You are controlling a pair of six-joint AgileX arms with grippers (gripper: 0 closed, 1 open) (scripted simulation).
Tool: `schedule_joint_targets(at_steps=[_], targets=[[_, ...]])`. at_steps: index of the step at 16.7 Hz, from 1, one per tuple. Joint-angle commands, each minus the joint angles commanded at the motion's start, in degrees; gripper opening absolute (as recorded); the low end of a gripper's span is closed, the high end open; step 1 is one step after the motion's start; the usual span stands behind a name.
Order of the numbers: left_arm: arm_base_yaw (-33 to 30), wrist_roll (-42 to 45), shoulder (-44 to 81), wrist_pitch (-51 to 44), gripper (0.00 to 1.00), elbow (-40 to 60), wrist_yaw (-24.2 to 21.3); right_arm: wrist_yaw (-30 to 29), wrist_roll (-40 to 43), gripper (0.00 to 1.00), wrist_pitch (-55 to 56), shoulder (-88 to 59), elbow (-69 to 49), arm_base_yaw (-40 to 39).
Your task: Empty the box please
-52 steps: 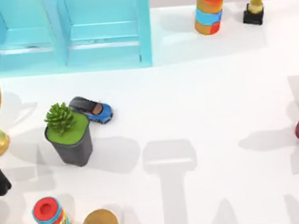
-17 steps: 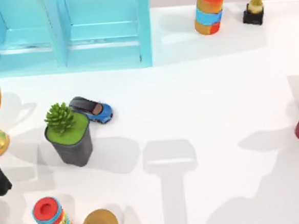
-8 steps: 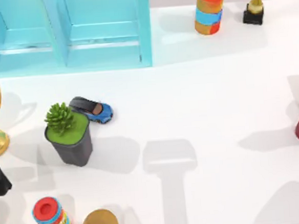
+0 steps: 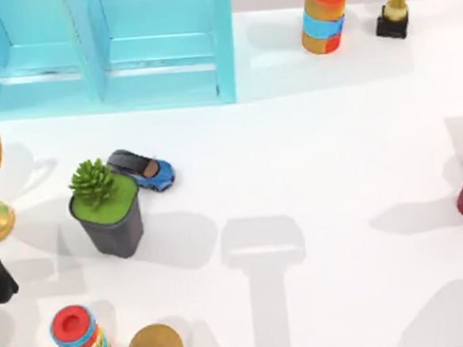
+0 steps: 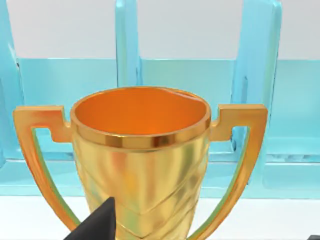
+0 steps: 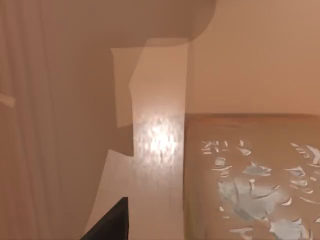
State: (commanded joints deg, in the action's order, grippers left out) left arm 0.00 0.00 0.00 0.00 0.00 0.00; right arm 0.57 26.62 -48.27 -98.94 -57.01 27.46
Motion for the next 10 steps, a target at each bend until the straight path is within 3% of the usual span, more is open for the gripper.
schedule_joint_targets(at_steps=[10], targets=[[0.0,0.0,0.0,0.0,1.00,0.0,0.0,0.0,0.0,0.02,0.0,0.0,0.0,0.0]])
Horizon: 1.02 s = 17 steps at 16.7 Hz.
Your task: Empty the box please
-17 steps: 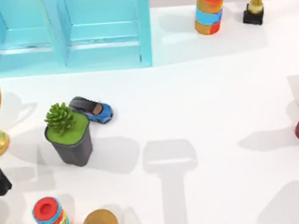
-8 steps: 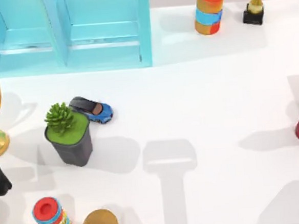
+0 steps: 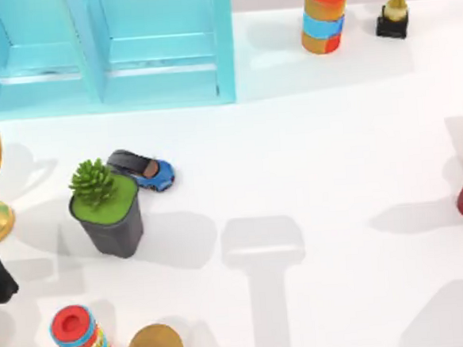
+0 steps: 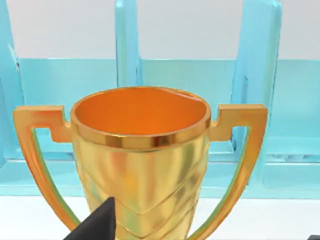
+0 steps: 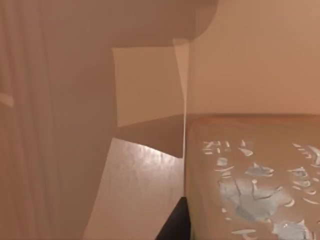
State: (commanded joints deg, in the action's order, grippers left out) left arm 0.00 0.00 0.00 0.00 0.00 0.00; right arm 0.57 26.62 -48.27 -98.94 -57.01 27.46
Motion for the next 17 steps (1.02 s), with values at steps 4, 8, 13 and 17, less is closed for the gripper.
schedule_joint_targets(at_steps=[4,8,13,17], targets=[[0.0,0.0,0.0,0.0,1.00,0.0,0.0,0.0,0.0,0.00,0.0,0.0,0.0,0.0],[0.0,0.0,0.0,0.0,1.00,0.0,0.0,0.0,0.0,0.00,0.0,0.0,0.0,0.0],[0.0,0.0,0.0,0.0,1.00,0.0,0.0,0.0,0.2,0.00,-4.2,0.7,-4.0,0.2],[0.0,0.0,0.0,0.0,1.00,0.0,0.0,0.0,0.5,0.00,-17.4,3.1,-13.4,0.3]])
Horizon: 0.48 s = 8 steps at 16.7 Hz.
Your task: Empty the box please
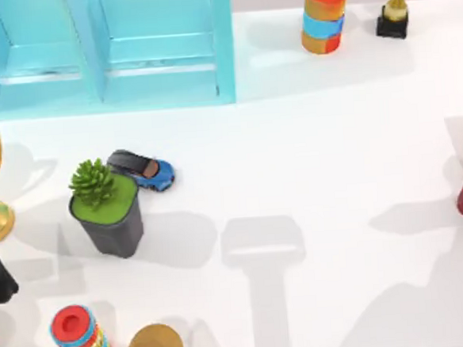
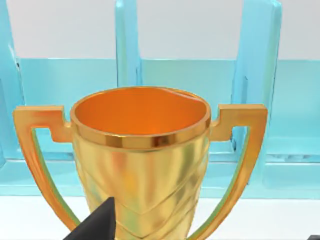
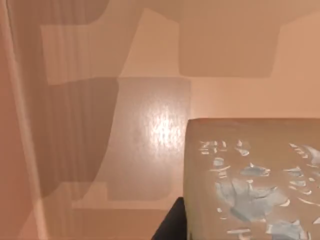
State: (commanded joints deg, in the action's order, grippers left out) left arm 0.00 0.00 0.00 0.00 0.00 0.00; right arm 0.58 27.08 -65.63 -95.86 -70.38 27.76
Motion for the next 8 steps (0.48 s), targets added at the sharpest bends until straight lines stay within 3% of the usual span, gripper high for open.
schedule_joint_targets(at_steps=[4,8], targets=[[0.0,0.0,0.0,0.0,1.00,0.0,0.0,0.0,0.0,0.00,-10.7,2.7,-8.4,0.1],[0.0,0.0,0.0,0.0,1.00,0.0,0.0,0.0,-0.1,0.00,-12.5,3.5,-10.1,0.1]])
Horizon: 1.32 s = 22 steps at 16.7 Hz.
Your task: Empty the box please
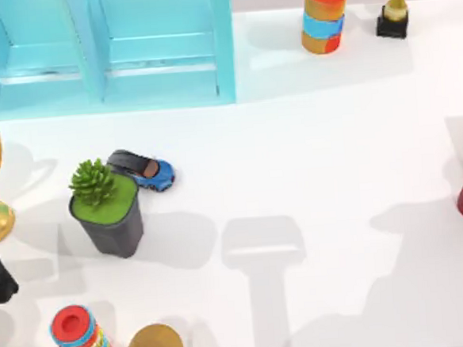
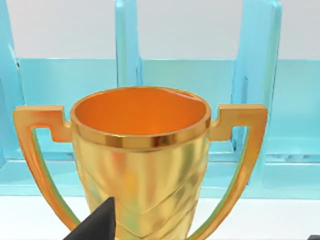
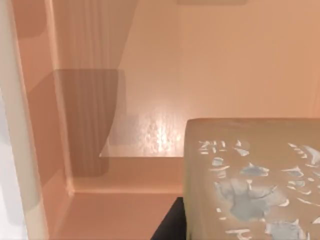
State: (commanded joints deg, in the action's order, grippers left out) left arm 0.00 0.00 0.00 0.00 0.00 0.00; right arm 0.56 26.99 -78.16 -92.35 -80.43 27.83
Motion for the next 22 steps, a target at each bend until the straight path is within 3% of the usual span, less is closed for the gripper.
schedule_joint_targets(at_steps=[4,7,15,19,22], targets=[[0.0,0.0,0.0,0.0,1.00,0.0,0.0,0.1,-0.7,0.00,0.6,-1.0,-0.6,-0.9],[0.0,0.0,0.0,0.0,1.00,0.0,0.0,0.2,-4.6,0.00,3.0,-6.1,-6.3,-6.6],[0.0,0.0,0.0,0.0,1.00,0.0,0.0,-0.1,-28.8,0.00,5.8,-31.6,-33.2,-34.3],[0.0,0.0,0.0,0.0,1.00,0.0,0.0,-0.7,-40.2,0.00,2.9,-42.0,-41.1,-40.6],[0.0,0.0,0.0,0.0,1.00,0.0,0.0,-0.9,-42.8,0.00,1.7,-44.6,-43.1,-42.2]])
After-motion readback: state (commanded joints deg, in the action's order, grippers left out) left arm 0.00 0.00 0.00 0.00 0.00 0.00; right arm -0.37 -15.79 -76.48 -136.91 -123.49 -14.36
